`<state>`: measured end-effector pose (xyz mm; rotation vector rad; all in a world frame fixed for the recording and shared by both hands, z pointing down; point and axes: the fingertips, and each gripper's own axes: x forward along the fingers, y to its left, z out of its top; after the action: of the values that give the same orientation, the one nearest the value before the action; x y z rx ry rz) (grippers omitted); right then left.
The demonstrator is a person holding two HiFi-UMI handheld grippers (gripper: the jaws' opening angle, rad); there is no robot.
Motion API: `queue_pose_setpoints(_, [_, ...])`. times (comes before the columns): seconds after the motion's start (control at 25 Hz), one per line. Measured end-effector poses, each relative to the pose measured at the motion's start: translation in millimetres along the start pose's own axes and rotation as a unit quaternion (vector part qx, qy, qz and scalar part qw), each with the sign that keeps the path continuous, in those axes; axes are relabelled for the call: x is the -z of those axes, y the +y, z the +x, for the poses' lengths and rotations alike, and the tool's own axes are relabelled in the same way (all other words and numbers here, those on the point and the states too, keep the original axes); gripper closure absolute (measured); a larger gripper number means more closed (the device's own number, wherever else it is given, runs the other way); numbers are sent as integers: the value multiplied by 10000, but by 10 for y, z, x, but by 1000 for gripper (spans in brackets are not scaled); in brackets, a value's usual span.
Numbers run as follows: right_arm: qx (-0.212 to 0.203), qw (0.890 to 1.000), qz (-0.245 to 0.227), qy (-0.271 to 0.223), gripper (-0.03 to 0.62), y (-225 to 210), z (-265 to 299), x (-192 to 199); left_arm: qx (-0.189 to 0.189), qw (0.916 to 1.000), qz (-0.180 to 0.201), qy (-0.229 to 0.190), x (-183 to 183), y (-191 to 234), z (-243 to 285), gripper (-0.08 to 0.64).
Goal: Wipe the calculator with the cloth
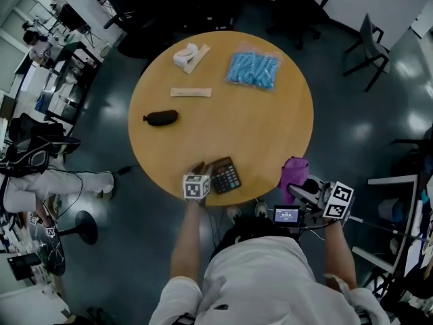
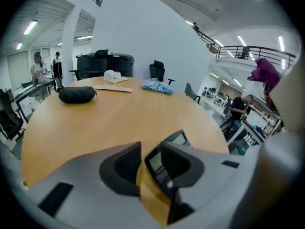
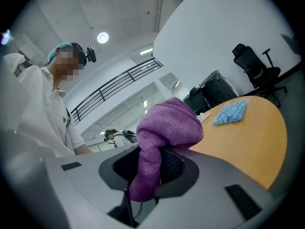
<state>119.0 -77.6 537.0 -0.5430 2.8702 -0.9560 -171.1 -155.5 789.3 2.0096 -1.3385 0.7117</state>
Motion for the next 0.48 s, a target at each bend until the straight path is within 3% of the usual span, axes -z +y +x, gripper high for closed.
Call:
queue_pose_setpoints(0.12, [148, 9998, -49, -133, 494, -9, -52, -33, -365, 9989, -78, -288, -113, 46, -148, 434])
queue_pose_setpoints(0.24, [620, 9974, -371, -70, 494, -15, -6, -56, -854, 9937, -136, -718, -310, 126, -441, 434])
queue_pose_setpoints(0.36, [1200, 9887, -901, 14, 494, 7, 82, -114, -1305, 9827, -254, -1286, -556, 58, -928, 434])
queue_pose_setpoints(0.48, [1871, 9698, -1566, -42, 494, 57, 181, -276, -1594, 9662, -213, -2016, -794, -236, -1540, 437])
